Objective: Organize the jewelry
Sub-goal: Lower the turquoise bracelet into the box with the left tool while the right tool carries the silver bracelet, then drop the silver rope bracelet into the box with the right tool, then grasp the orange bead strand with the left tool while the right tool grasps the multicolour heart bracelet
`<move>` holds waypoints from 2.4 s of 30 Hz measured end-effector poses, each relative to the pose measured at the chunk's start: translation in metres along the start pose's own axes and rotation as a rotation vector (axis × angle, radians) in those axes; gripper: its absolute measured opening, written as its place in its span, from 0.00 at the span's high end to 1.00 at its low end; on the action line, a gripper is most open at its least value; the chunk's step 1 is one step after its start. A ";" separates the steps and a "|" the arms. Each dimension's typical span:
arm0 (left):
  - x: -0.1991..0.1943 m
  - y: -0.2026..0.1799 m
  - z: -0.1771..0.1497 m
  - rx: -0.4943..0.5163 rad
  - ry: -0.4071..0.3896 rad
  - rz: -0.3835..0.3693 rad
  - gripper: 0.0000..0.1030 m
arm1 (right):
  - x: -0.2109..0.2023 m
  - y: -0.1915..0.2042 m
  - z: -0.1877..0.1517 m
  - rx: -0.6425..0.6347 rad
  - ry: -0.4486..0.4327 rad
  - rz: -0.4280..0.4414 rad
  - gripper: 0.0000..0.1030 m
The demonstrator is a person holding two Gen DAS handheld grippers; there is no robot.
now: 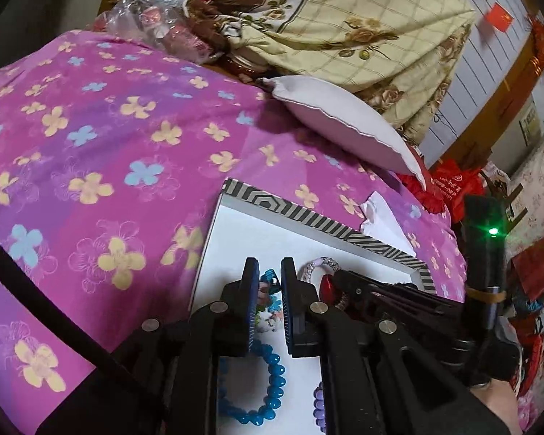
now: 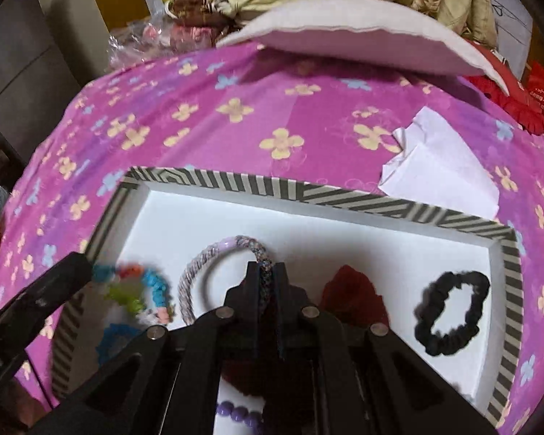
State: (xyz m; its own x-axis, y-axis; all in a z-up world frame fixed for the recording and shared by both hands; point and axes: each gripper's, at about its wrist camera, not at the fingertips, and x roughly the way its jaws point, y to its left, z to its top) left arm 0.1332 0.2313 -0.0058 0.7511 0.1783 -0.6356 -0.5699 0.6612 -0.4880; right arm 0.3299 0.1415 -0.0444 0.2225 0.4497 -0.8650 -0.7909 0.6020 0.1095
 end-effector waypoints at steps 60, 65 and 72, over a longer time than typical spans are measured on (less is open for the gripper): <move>-0.042 -0.083 -0.164 0.499 0.221 0.164 0.96 | -0.123 -0.043 -0.221 -0.137 -0.088 -0.079 0.88; -0.041 -0.090 -0.170 0.543 0.209 0.182 0.96 | -0.122 -0.038 -0.221 -0.178 -0.105 -0.067 0.88; -0.042 -0.092 -0.170 0.543 0.223 0.166 1.00 | -0.123 -0.031 -0.220 -0.199 -0.082 -0.103 0.91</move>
State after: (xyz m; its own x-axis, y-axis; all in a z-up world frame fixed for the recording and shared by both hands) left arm 0.0971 0.0391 -0.0363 0.5455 0.1929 -0.8156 -0.3782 0.9251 -0.0341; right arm 0.2012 -0.0781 -0.0489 0.3470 0.4494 -0.8232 -0.8564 0.5096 -0.0828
